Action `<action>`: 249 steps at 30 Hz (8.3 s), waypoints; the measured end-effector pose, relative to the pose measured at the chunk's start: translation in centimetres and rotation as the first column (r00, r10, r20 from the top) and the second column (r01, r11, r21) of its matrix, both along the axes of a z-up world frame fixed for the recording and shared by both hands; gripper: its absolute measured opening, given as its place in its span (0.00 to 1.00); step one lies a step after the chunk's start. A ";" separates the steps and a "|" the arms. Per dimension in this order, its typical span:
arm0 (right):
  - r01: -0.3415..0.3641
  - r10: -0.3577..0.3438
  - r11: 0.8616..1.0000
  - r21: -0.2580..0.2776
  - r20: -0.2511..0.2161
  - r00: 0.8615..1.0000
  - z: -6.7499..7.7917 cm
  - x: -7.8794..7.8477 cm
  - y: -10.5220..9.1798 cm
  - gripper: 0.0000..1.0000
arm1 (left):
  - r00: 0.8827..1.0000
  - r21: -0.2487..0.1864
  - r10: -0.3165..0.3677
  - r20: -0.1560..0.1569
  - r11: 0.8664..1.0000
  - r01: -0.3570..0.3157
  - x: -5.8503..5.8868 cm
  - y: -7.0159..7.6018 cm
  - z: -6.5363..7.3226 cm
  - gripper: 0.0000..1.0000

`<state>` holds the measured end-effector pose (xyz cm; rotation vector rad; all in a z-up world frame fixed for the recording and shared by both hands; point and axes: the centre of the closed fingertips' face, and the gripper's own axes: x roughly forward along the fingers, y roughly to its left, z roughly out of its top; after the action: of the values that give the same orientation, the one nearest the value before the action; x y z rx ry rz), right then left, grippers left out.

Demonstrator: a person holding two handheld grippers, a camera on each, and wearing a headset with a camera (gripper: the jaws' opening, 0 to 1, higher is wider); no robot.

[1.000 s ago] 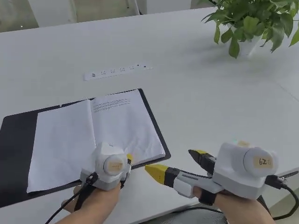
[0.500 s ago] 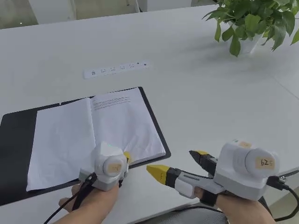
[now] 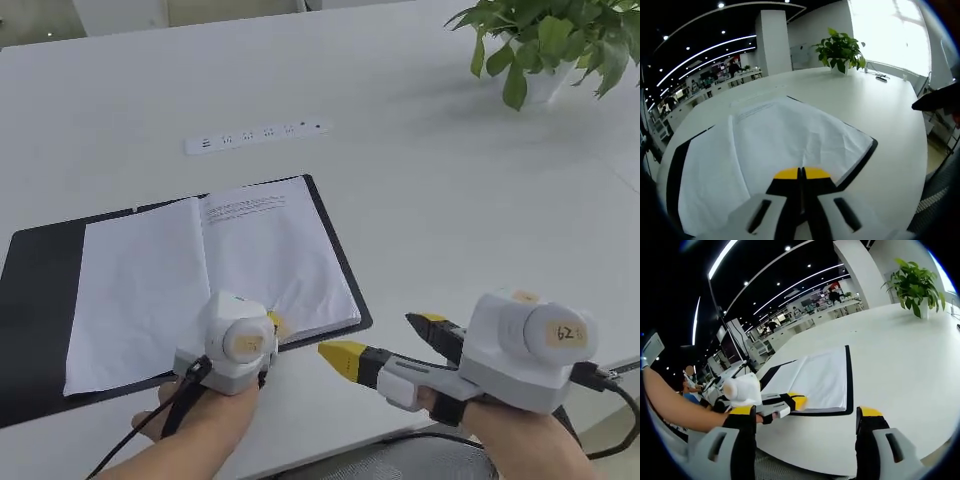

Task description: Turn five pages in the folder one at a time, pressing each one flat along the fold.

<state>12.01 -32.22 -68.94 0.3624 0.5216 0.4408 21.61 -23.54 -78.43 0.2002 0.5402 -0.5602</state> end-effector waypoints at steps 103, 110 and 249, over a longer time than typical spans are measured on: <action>0.145 -0.028 0.844 0.517 -0.227 0.973 -0.7 7.3 2.1 0.00 | 0.983 -0.278 0.117 -0.140 0.948 -0.152 -0.4 3.8 3.1 0.11; 0.082 0.003 0.846 0.527 -0.158 0.987 2.2 7.0 4.6 0.00 | 0.989 -0.248 0.108 -0.098 0.960 -0.130 -1.2 6.5 4.4 0.18; -0.144 0.210 0.954 0.264 -0.242 0.947 -7.2 19.6 18.2 0.00 | 0.971 -0.010 0.226 -0.074 0.974 -0.227 -1.7 21.9 -0.5 0.27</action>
<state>31.63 -14.04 -76.10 0.6201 0.7705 0.6389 19.91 -1.62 -78.92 0.0987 0.6192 -0.3509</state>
